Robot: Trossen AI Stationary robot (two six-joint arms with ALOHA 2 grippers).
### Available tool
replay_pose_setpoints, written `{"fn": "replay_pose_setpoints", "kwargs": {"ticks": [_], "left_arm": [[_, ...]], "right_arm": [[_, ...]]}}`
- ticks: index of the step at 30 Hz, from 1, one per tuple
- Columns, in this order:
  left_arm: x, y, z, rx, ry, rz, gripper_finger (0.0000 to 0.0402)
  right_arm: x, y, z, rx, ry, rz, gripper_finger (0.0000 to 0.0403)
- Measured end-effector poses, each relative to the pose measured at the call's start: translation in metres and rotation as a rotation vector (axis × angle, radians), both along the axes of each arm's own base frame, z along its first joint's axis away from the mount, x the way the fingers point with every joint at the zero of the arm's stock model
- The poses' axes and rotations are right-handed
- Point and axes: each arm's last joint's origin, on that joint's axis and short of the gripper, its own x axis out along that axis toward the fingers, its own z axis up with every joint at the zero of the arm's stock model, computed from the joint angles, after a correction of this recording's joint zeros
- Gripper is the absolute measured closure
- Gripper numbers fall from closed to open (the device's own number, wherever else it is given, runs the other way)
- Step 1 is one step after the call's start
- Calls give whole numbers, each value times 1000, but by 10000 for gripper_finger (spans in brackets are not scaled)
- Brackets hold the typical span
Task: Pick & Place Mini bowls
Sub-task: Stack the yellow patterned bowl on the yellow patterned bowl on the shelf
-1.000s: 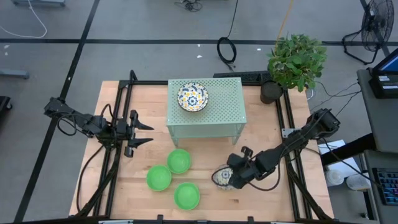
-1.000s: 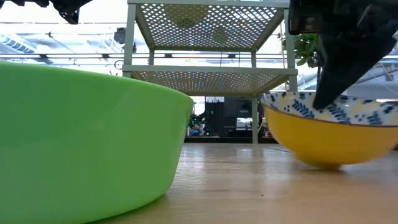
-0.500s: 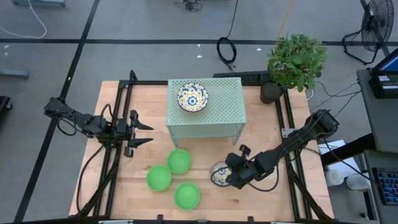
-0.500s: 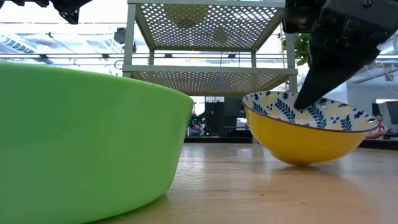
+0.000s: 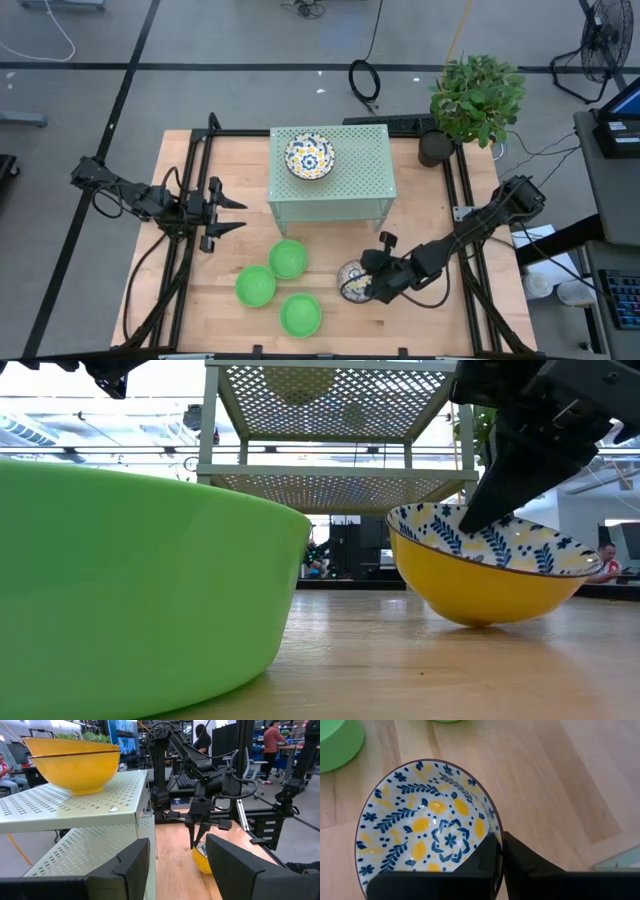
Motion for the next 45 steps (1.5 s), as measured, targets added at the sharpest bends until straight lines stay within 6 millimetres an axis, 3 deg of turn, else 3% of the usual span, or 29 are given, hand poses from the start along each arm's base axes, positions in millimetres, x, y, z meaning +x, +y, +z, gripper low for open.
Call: {"fn": "replay_pose_setpoints", "kwargs": {"ticks": [13,32,45], "left_arm": [[0,0,0,0,0,0,204],[0,0,0,0,0,0,204],[0,0,0,0,0,0,204]], "right_arm": [[-5,10,0,-60,13,112,400],[-3,12,0,-65,-11,125,396],[-1,11,1,-173,2,234,400]]}}
